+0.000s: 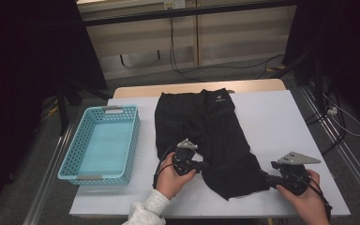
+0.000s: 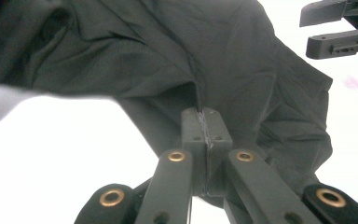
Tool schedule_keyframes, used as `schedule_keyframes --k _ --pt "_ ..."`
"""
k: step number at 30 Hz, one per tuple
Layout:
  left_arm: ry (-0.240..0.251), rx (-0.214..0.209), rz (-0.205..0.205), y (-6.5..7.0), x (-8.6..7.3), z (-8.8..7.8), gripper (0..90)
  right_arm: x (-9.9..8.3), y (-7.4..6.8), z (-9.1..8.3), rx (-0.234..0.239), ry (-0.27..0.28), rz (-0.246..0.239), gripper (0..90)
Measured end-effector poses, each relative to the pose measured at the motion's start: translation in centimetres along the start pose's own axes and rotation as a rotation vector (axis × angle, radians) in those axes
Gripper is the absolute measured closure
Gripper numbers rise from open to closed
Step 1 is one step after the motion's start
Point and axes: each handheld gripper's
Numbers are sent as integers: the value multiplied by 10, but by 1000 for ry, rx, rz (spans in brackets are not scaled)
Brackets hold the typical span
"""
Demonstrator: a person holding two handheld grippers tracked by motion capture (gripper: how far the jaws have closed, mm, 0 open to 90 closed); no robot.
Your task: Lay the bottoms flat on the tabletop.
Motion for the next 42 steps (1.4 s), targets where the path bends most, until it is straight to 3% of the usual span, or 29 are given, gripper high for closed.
schedule_keyframes --k 8,13,19,22,24,26,29,42 --pt "-18 5 -43 -5 -11 -6 900 3 -5 10 28 -21 -8 451" --pt "-34 15 -48 -7 -16 -5 900 6 -8 14 48 -31 -5 461" --pt "-38 -4 -49 -5 -16 -4 900 5 -13 19 69 -61 -10 524" --pt "-36 -5 -46 -5 -16 -4 900 4 -13 21 76 -67 -26 671" --pt "-31 -4 -44 -5 -15 -4 900 4 -14 19 104 -81 -32 866" --pt "-27 -11 -44 -5 -14 -4 900 2 -15 16 122 -95 -45 899" --pt "-23 -22 -41 -3 -13 -1 900 0 -14 9 119 -111 -59 900" --pt "-44 -43 -14 8 -12 5 900 -15 -6 -18 130 -92 -22 900"
Point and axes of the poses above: each handheld gripper's, and its own axes: z roughly forward along the jaws, x roughly out of its top, y roughly to its right, and after that the axes turned 5 degrees about z, right-handed
